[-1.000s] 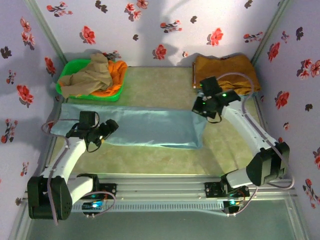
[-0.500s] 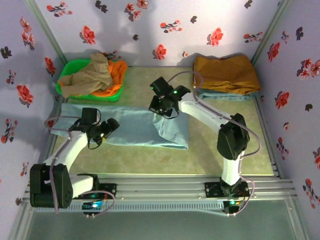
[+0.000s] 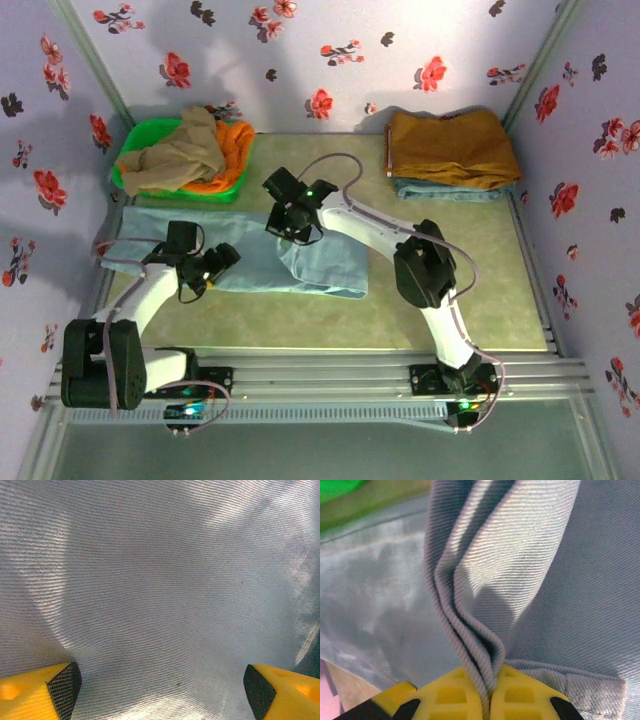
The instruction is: Fold and stack the trousers
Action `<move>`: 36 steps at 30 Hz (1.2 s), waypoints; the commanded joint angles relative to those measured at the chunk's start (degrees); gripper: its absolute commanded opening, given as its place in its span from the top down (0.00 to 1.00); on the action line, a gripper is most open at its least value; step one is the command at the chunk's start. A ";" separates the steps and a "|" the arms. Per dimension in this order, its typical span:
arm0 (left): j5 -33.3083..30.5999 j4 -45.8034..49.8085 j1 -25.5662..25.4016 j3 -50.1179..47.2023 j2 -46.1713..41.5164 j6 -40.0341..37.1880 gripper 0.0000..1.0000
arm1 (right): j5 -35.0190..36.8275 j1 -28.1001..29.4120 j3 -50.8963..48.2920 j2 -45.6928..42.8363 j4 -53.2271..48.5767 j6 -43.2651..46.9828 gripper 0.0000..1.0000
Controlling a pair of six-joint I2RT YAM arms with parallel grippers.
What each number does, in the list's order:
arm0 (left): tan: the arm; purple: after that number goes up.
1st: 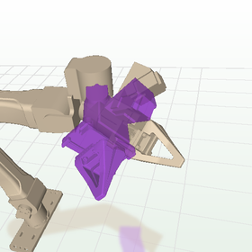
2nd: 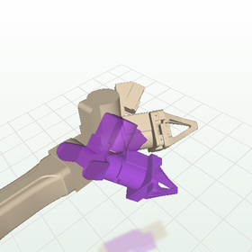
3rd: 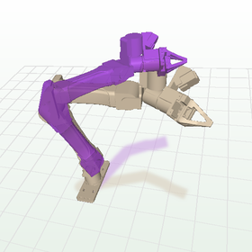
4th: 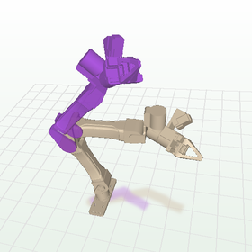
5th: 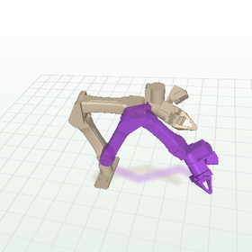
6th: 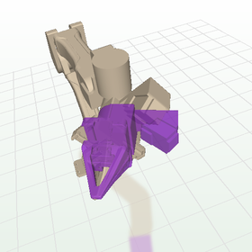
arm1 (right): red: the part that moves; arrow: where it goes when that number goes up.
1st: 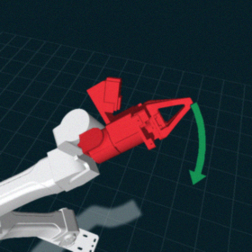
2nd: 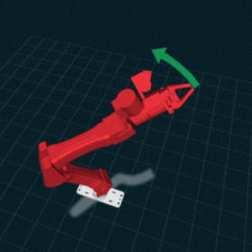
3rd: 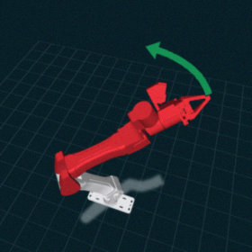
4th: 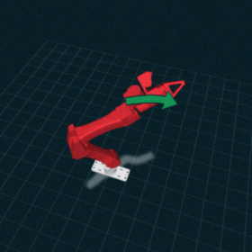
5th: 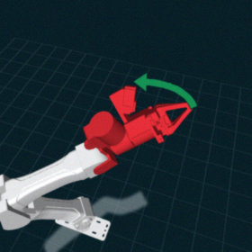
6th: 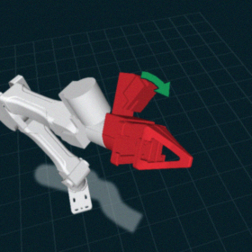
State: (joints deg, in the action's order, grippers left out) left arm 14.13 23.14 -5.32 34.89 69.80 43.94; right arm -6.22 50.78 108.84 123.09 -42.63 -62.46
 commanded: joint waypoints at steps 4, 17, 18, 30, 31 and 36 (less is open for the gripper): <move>0.11 -1.33 0.56 -1.63 -1.01 0.13 0.11 | -1.49 1.27 6.84 3.85 0.32 -1.78 1.00; 1.48 4.44 7.16 -1.20 -9.40 -0.81 0.08 | -6.98 1.52 10.35 1.28 -4.15 4.04 0.31; 1.53 4.79 7.17 -0.86 -9.55 -1.12 0.08 | -5.87 0.95 8.16 -1.53 -4.67 5.11 0.31; -7.54 7.73 -9.61 15.67 -2.93 -1.56 0.47 | -2.09 -13.22 -28.45 -28.05 -0.29 11.84 0.96; -8.84 7.81 -11.30 17.54 -2.05 -1.62 0.56 | -2.35 -13.87 -30.62 -28.76 0.60 11.50 1.00; -10.70 4.58 -18.83 25.53 7.30 -1.68 0.93 | -5.72 -14.24 -42.47 -29.75 8.01 9.09 1.00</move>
State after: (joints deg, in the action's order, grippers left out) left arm 6.59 28.45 -21.30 57.52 72.20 42.59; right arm -9.72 36.42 71.46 93.67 -39.40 -52.16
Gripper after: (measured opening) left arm 0.111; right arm 0.059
